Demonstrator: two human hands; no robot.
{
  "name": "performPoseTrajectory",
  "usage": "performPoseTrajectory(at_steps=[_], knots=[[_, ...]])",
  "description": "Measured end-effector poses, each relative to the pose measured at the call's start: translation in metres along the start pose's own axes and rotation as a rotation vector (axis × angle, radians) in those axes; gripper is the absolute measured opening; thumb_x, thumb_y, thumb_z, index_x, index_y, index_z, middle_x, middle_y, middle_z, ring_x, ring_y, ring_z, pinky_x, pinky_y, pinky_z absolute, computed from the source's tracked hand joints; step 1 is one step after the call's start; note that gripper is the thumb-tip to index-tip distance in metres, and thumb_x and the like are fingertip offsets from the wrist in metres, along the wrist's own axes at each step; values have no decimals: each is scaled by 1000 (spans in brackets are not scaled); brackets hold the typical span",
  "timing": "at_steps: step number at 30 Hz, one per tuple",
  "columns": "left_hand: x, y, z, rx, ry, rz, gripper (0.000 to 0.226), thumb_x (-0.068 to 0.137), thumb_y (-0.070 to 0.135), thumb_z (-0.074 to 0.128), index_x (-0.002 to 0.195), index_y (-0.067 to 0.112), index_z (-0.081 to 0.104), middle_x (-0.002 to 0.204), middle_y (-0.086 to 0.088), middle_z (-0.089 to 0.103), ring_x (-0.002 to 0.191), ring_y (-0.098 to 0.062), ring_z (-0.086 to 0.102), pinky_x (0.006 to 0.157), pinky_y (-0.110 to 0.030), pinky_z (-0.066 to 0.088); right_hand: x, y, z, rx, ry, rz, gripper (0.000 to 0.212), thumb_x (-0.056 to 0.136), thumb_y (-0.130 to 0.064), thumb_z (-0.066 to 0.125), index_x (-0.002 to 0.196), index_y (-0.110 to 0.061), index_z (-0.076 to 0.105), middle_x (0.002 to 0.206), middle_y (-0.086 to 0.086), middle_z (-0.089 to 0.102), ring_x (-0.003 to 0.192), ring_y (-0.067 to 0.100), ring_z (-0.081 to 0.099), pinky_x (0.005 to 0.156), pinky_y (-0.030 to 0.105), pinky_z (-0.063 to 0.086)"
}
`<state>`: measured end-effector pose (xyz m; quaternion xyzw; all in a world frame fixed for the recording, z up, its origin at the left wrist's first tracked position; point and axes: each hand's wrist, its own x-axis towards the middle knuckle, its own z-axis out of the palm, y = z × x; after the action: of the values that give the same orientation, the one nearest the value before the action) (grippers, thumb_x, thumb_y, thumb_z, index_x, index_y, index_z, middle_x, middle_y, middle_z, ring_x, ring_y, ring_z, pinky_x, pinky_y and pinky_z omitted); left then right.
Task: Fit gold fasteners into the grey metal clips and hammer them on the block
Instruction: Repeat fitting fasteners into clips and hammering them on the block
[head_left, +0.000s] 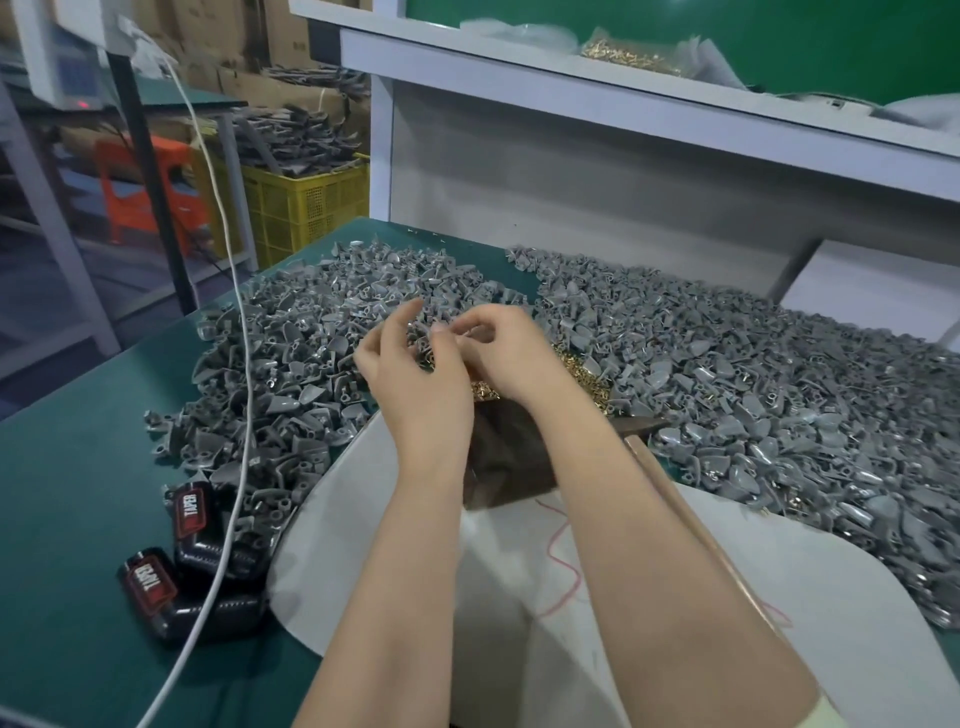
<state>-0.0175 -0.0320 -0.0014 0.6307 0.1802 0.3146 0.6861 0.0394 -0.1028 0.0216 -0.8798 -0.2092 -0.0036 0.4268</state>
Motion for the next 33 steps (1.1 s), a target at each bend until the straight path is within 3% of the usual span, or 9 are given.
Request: performPoseTrajectory(at_steps=[3,5,8,12,15,20,24,29,33], knots=[[0,-4,0,99,-86,62,23,98,32,47,100,19,64,95,1,62,81,-12,60,68,-18,42,-11,5,-15,4,32,-49,13,88,-9,62,100,-5,65,82,2,62,75,18,59,74,29,49],[0,-6,1,126,-125,74,29,97,36,48,82,16,64,74,1,64,73,-19,60,67,-28,44,-23,11,-25,-36,54,-137,6,85,-8,65,89,-13,65,79,-4,64,76,18,63,74,29,52],[-2,-6,3,101,-201,9,26,94,30,54,71,21,63,64,3,63,68,-17,60,74,-34,51,-36,16,-27,-46,105,-225,20,83,0,63,85,-20,63,84,-6,67,82,13,66,81,29,54],[-3,-5,4,35,-180,-23,19,93,21,57,76,24,61,74,0,69,76,-15,68,85,-43,54,-29,20,-30,16,150,-108,23,87,-6,59,99,-24,65,94,-12,66,88,5,64,84,22,52],[-1,-6,5,-63,-96,-47,10,91,16,61,82,20,62,80,-2,70,82,-18,68,90,-42,53,-4,28,-14,-425,85,112,18,87,-23,65,103,-16,68,102,0,69,88,15,62,82,30,50],[1,-8,5,-230,13,-47,6,91,11,60,95,13,65,81,4,70,88,-15,69,89,-32,53,38,32,18,-668,-169,500,58,85,-23,67,136,-8,44,133,12,53,115,31,55,94,40,45],[3,-10,7,-328,53,-74,8,92,9,59,92,16,63,78,6,68,77,-6,68,75,-19,52,53,31,24,-728,-289,506,75,87,-9,57,150,-9,16,147,14,38,126,29,47,95,36,43],[2,-10,7,-402,69,-130,13,94,9,56,87,19,61,81,3,68,71,-2,67,67,-13,50,51,31,26,-708,-220,500,67,86,-3,50,147,-9,25,146,15,39,127,31,47,96,36,43],[1,-10,8,-409,52,-135,11,95,10,54,89,14,62,85,-2,69,72,-4,68,68,-16,52,43,31,24,-634,-65,421,44,87,-1,51,131,-2,49,132,16,53,116,31,55,89,33,46]])
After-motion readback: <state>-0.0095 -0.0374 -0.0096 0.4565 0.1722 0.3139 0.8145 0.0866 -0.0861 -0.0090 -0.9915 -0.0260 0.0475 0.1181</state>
